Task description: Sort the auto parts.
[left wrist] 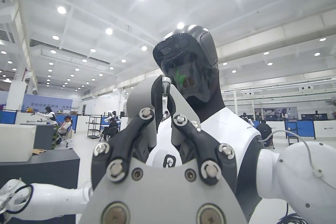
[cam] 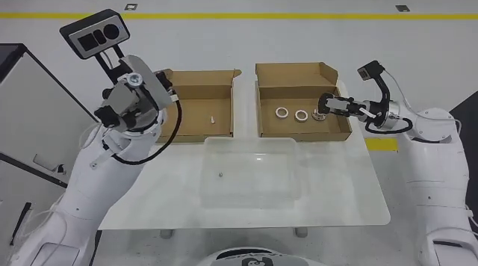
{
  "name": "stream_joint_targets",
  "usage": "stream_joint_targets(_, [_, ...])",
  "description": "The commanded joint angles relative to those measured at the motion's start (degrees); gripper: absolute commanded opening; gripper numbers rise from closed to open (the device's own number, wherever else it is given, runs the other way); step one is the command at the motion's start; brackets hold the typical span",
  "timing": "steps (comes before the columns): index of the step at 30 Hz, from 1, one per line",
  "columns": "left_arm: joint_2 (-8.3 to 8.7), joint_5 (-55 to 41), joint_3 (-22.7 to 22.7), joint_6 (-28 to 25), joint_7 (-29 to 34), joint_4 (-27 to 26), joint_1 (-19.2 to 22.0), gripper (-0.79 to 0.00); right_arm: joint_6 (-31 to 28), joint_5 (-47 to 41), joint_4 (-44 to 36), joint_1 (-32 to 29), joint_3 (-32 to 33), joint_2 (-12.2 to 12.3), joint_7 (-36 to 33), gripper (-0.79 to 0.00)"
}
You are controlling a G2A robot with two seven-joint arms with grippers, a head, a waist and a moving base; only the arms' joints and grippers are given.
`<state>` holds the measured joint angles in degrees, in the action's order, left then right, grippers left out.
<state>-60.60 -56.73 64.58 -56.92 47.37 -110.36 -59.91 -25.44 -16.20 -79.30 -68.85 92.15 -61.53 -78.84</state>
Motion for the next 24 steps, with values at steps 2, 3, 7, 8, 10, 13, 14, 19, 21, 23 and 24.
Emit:
stream_joint_targets(2, [-0.03, 4.3, 1.5, 0.7, 0.4, 1.0, -0.5, -0.785, 0.0, 0.0, 0.0, 0.0, 0.0, 0.0, 0.0, 0.000])
stream_joint_targets(3, [-0.05, 5.5, 1.9, 1.1, 0.1, 0.9, -0.6, -0.785, 0.0, 0.0, 0.0, 0.0, 0.0, 0.0, 0.0, 0.000])
stream_joint_targets(7, [-0.22, 9.6, 3.0, 2.4, -1.1, 0.2, -1.3, -0.785, 0.0, 0.0, 0.0, 0.0, 0.0, 0.0, 0.0, 0.000])
stream_joint_targets(8, [-0.30, 10.0, 3.1, 2.5, -1.5, 0.0, -1.5, -0.785, 0.0, 0.0, 0.0, 0.0, 0.0, 0.0, 0.0, 0.000])
stream_joint_targets(10, [-0.43, 10.3, 3.1, 2.5, -1.9, -0.5, -1.7, -0.785, 0.0, 0.0, 0.0, 0.0, 0.0, 0.0, 0.0, 0.000])
stream_joint_targets(13, [-0.82, 7.2, 2.1, 1.2, -2.4, -1.6, -1.9, -0.785, 0.0, 0.0, 0.0, 0.0, 0.0, 0.0, 0.0, 0.000])
stream_joint_targets(14, [-0.95, 5.4, 1.8, 0.6, -2.3, -1.9, -1.8, -0.785, 0.0, 0.0, 0.0, 0.0, 0.0, 0.0, 0.0, 0.000])
stream_joint_targets(19, [-1.38, -0.5, 1.1, -0.3, -0.3, -2.0, -1.2, -0.785, 0.0, 0.0, 0.0, 0.0, 0.0, 0.0, 0.0, 0.000])
stream_joint_targets(21, [-1.51, -1.0, 1.3, 0.0, 0.0, -2.0, -1.1, -0.785, 0.0, 0.0, 0.0, 0.0, 0.0, 0.0, 0.0, 0.000])
stream_joint_targets(23, [-1.60, -0.6, 1.7, 0.4, 0.4, -1.9, -1.1, -0.785, 0.0, 0.0, 0.0, 0.0, 0.0, 0.0, 0.0, 0.000])
stream_joint_targets(24, [-1.62, 0.2, 2.0, 0.6, 0.6, -1.7, -1.1, -0.785, 0.0, 0.0, 0.0, 0.0, 0.0, 0.0, 0.0, 0.000])
